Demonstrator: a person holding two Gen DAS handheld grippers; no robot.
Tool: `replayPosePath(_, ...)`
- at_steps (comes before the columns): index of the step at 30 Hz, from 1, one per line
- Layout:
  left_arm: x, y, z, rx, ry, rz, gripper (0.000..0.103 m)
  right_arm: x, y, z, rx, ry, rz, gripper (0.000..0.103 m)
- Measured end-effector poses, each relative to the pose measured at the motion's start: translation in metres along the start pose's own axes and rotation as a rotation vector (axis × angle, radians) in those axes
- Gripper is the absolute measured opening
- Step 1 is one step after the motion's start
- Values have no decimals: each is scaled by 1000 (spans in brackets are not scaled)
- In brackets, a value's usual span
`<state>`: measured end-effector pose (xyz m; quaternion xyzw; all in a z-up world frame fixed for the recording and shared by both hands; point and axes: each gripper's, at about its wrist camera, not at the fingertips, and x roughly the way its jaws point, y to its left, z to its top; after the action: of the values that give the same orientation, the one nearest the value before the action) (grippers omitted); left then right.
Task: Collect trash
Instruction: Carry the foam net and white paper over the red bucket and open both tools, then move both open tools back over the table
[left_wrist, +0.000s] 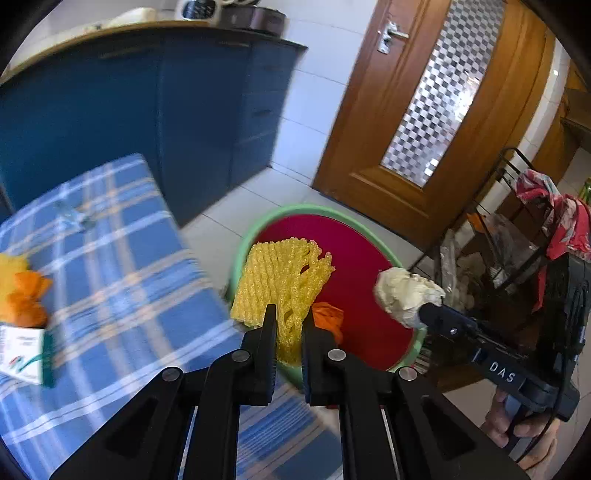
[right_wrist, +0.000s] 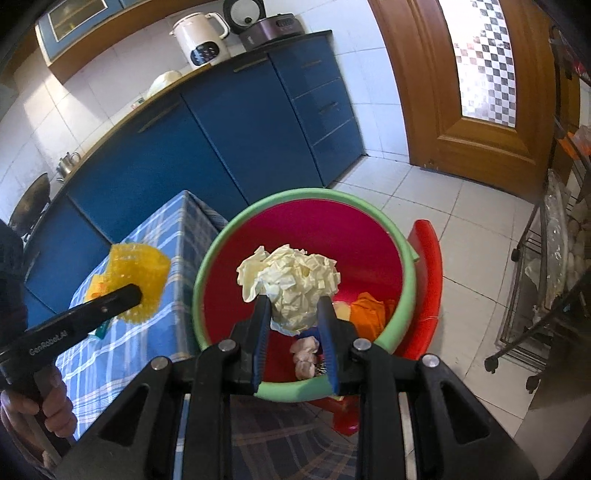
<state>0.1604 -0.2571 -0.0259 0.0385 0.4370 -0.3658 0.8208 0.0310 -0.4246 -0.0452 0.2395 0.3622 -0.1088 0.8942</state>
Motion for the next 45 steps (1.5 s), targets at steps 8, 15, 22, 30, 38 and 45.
replayPosePath(8,22,-20,3,12,9,-42,44,7,-12,0,17,16,-7,33)
replayPosePath(15,17,-14,2,-11,6,-22,47,1,-17,0,38,1,-10,36)
replayPosePath(22,-1,5,-5,-47,-3,12,47,-11,-4,1,12,-20,2,36)
replayPosePath(30,-34,43,-13,-92,-27,98,47,-19,31,3,-58,-27,53,36)
replayPosePath(38,-71,91,-18,-146,-50,199,47,-10,77,1,-125,10,121,36)
replayPosePath(45,-101,139,-23,-197,-53,298,47,4,125,1,-189,49,181,36)
